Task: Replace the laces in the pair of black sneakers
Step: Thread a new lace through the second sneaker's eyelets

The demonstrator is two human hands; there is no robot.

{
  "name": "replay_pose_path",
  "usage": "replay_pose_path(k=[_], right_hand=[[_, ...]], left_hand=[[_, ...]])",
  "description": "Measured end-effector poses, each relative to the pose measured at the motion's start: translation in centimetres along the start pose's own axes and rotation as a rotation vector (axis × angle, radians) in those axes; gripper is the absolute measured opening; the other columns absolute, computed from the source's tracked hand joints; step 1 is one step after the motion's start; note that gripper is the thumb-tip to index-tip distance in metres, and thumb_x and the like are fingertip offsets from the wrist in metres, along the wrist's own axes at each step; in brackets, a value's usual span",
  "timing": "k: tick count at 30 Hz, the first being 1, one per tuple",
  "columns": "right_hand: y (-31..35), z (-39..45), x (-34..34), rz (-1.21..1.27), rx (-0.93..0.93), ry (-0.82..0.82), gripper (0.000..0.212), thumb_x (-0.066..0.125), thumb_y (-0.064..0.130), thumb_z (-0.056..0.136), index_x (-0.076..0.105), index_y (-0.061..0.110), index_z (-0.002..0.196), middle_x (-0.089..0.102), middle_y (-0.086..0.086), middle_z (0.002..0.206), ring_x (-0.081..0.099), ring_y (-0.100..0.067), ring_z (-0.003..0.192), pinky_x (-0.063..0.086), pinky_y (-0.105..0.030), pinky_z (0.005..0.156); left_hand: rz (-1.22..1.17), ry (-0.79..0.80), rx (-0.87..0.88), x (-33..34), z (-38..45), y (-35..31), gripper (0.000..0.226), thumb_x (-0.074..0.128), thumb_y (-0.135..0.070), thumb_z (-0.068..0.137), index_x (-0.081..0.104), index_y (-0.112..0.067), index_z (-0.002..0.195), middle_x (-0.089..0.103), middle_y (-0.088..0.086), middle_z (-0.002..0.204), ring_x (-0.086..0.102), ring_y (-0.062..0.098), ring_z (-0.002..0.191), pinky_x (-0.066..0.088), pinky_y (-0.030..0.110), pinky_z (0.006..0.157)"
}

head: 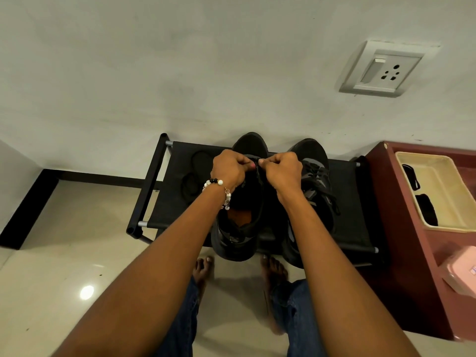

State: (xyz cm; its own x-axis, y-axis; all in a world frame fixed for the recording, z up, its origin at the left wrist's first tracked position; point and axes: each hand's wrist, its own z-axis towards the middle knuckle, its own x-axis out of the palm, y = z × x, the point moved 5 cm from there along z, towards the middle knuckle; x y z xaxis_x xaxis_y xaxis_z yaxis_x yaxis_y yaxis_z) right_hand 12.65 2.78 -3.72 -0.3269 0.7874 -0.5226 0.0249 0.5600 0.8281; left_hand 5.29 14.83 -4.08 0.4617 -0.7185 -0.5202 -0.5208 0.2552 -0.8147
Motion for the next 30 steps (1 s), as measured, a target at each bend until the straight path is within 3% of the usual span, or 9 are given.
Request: replay_pose_path(k=[5,9,12,14,17,20,22,25,30], right_hand=[[0.1,-0.1,-0.9,0.208,0.087,-0.047,0.036,0.055,0.022,0.096,0.06,-0.001,0.068,0.067,-0.014,0.072,0.068,-0.03,0.073,0.058,-0.05,0.077],[1.9,-0.9,-4.2,0.896,0.064,-0.112,0.022,0.037,0.016,0.104,0.052,0.014,0.087,0.069,-0.01,0.083,0.07,-0.03,0.085,0.055,-0.04,0.078],[2.9,-1.5,-7.4,1.33,-0.079,-0.142,0.019,0.041,0.015,0.104,0.049,0.015,0.086,0.057,-0.007,0.065,0.053,-0.021,0.057,0.05,-0.033,0.059],[3.2,-1.6,-9.0,1.036,-0.256,-0.197,0.014,0.049,0.013,0.101,0.054,0.014,0.087,0.053,0.001,0.066,0.046,-0.012,0.056,0.043,-0.027,0.053],[4.4,-2.0,-7.6,0.224,-0.499,-0.071,0.014,0.065,0.019,0.092,0.064,0.012,0.104,0.065,0.003,0.086,0.061,-0.011,0.081,0.051,-0.027,0.077],[2.6,-1.3,-3.2,-0.695,-0.506,0.151,0.034,0.068,0.028,0.09,0.065,0.013,0.12,0.06,-0.013,0.112,0.051,-0.029,0.112,0.043,-0.038,0.093],[2.2,-1.4,-2.0,-0.865,-0.458,0.187,0.022,0.066,0.027,0.091,0.072,0.013,0.107,0.06,-0.013,0.113,0.047,-0.033,0.115,0.044,-0.042,0.092],[2.0,-1.1,-2.8,-0.434,-0.335,0.124,0.013,0.064,0.019,0.092,0.073,0.01,0.088,0.069,-0.006,0.093,0.061,-0.023,0.097,0.049,-0.036,0.088],[3.1,-1.6,-5.2,1.05,-0.182,0.228,0.016,0.049,0.012,0.099,0.056,0.019,0.087,0.072,-0.009,0.104,0.065,-0.024,0.103,0.04,-0.024,0.06]], left_hand=[[0.066,0.056,0.048,-0.7,-1.0,-0.1,0.017,0.075,-0.04,0.08,0.073,-0.032,0.095,0.064,-0.012,0.088,0.06,0.02,0.105,0.045,0.048,0.097],[0.089,0.068,0.093,-2.1,-2.2,-0.1,0.046,0.082,-0.052,0.064,0.067,-0.037,0.106,0.061,-0.003,0.118,0.049,0.024,0.121,0.041,0.05,0.103],[0.14,0.105,0.032,-2.9,-2.7,0.2,0.06,0.087,-0.047,0.061,0.057,-0.028,0.11,0.052,0.004,0.125,0.048,0.026,0.12,0.046,0.044,0.1],[0.16,0.197,-0.04,-2.9,-3.2,0.8,0.072,0.088,-0.045,0.06,0.05,-0.021,0.117,0.05,0.007,0.126,0.051,0.025,0.115,0.049,0.038,0.094],[0.285,0.257,-0.085,-2.6,-3.6,1.4,0.084,0.085,-0.045,0.066,0.041,-0.011,0.129,0.052,0.009,0.126,0.054,0.026,0.114,0.05,0.037,0.093],[0.322,0.23,-0.079,-2.4,-3.7,1.4,0.086,0.082,-0.049,0.068,0.038,-0.009,0.13,0.052,0.01,0.126,0.055,0.027,0.112,0.05,0.036,0.088],[0.32,0.23,-0.087,-2.4,-3.7,1.6,0.085,0.081,-0.049,0.07,0.038,-0.009,0.131,0.051,0.011,0.127,0.055,0.027,0.112,0.051,0.036,0.088],[0.308,0.225,-0.093,-2.4,-3.8,1.7,0.083,0.08,-0.047,0.072,0.038,-0.008,0.131,0.051,0.011,0.127,0.055,0.028,0.113,0.051,0.038,0.091],[0.278,0.198,-0.155,-2.4,-3.9,2.1,0.089,0.081,-0.048,0.069,0.034,-0.005,0.132,0.05,0.016,0.128,0.054,0.033,0.114,0.05,0.045,0.095]])
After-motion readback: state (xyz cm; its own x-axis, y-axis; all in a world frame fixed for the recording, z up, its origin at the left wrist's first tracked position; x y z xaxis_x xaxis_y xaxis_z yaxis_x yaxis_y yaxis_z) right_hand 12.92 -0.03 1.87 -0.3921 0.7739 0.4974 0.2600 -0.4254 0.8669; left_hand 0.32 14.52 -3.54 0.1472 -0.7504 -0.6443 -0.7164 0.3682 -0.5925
